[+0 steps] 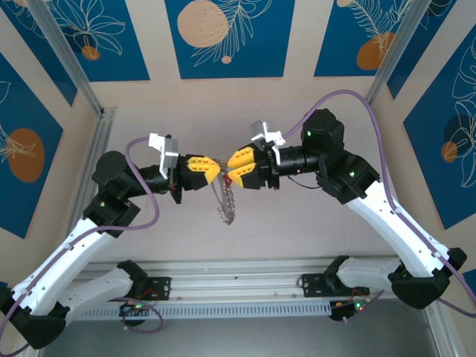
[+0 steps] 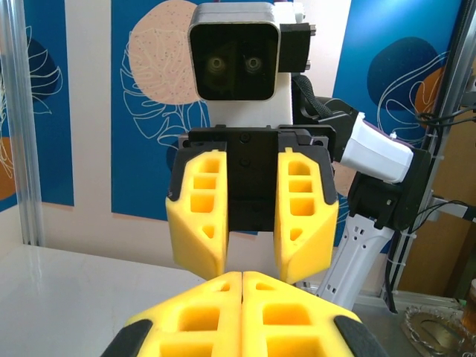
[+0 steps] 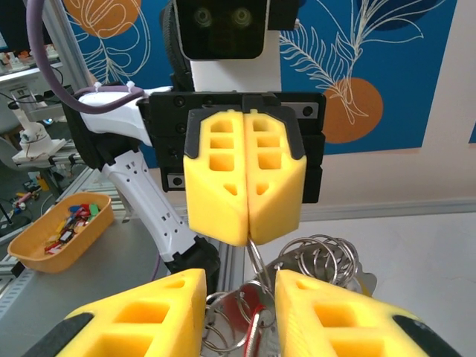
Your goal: Put the keys on the keyring
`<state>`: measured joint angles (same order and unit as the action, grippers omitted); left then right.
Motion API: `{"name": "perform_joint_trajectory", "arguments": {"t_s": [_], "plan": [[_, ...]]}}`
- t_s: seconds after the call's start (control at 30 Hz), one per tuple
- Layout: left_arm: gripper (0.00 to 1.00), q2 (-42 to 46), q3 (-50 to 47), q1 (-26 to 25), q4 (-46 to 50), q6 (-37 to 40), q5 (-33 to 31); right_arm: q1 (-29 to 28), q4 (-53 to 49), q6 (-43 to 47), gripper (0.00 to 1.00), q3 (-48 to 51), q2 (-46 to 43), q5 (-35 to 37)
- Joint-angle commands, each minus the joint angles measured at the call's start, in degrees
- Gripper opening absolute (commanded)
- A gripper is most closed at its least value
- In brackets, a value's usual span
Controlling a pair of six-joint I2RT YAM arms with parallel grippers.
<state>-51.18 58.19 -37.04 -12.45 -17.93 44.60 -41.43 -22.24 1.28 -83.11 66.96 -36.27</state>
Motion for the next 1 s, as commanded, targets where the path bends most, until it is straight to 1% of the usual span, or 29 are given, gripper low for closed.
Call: {"name": "perform_joint_trajectory", "arguments": {"t_s": [0.0,0.27,0.5,0.6,0.77,0.97], "plan": [[0.0,0.4,0.6,-0.3,-2.2,0.4,1.4,0.4,-0.2,0.0,0.29,0.3,0.2,0.3],[0.0,0.2,0.5,-0.3,-3.0,-0.2,1.7,0.5,1.9,-1.2,0.26,0.6,1.4,-2.3],[0.0,0.3,0.5,-0.3,-3.1,-0.4,1.6,-0.1,1.7,-0.7,0.24,0.4,2.5,-3.8],[0.0,0.3,0.4,-0.3,-3.3,-0.5,1.5,-0.4,1.4,-0.7,0.16,0.2,3.0,-4.0],[0.0,0.2,0.4,-0.3,-3.3,-0.5,1.6,-0.7,1.6,-0.2,0.01,0.4,3.1,-3.9],[0.0,0.0,0.7,-0.3,-1.1,0.6,0.7,-0.7,2.1,0.2,0.0,0.6,2.0,-4.2]]}}
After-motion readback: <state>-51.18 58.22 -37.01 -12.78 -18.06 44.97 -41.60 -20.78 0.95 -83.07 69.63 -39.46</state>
